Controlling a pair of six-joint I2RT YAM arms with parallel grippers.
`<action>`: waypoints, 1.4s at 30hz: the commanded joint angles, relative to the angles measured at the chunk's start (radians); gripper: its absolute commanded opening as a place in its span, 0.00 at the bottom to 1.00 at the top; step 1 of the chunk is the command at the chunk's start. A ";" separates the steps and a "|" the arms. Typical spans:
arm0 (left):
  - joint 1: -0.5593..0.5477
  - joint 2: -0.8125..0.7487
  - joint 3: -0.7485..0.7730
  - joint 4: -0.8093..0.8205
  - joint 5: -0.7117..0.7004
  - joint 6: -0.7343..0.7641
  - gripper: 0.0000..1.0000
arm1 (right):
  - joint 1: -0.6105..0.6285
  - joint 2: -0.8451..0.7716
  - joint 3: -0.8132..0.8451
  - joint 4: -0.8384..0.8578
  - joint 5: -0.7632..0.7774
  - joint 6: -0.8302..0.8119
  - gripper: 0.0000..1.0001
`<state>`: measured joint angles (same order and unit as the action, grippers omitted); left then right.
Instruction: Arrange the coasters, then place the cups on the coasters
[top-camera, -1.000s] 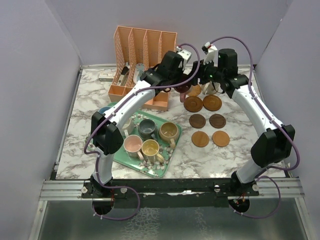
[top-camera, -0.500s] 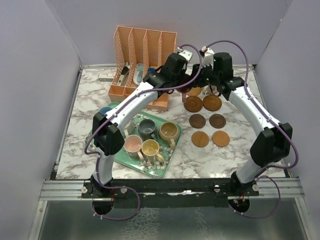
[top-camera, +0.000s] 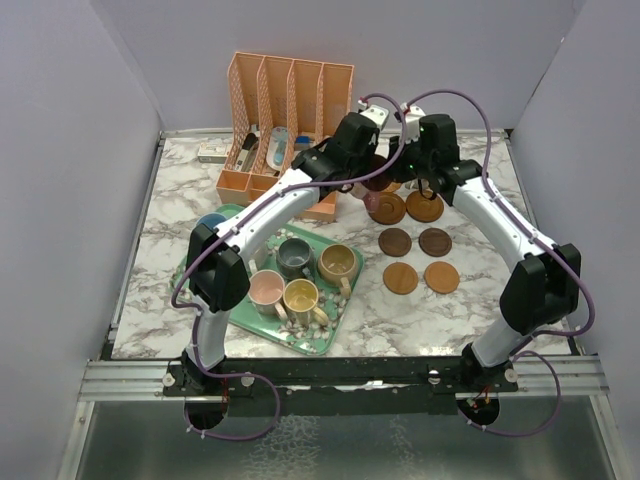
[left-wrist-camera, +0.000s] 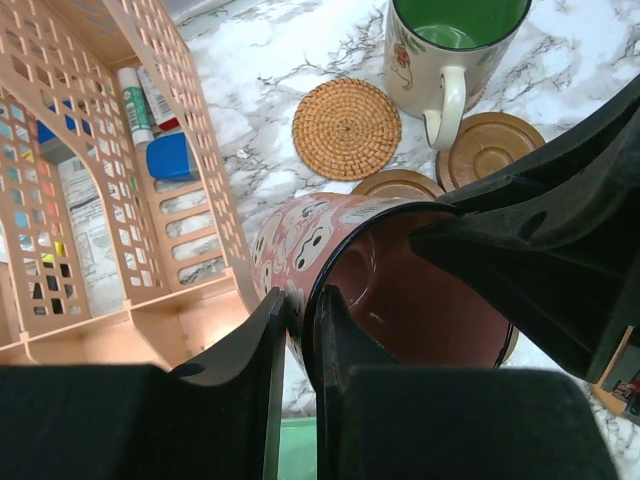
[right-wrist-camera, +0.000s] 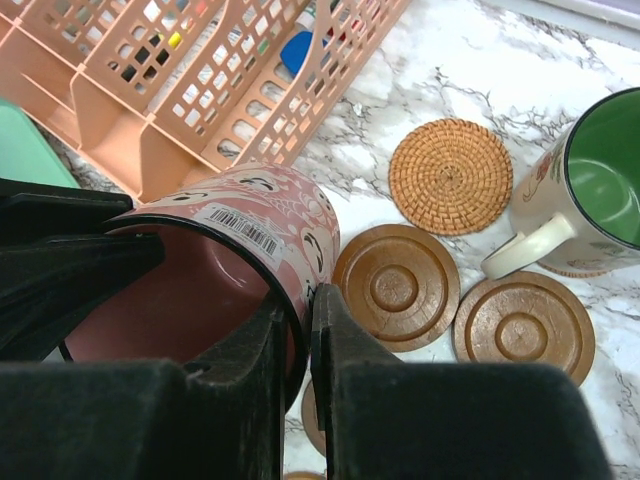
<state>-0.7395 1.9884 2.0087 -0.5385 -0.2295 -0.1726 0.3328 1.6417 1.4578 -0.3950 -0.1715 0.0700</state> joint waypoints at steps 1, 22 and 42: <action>0.011 -0.091 0.005 0.102 0.118 0.000 0.06 | -0.020 -0.020 -0.029 0.034 0.049 -0.030 0.01; 0.081 -0.337 -0.301 0.270 0.186 0.111 0.57 | -0.054 -0.010 0.026 0.036 0.095 0.027 0.01; 0.110 -0.518 -0.536 0.383 0.068 0.187 0.63 | -0.054 0.261 0.343 -0.074 0.322 0.212 0.01</action>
<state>-0.6403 1.5169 1.4891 -0.2119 -0.1265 -0.0044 0.2756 1.9083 1.7439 -0.5255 0.0841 0.2329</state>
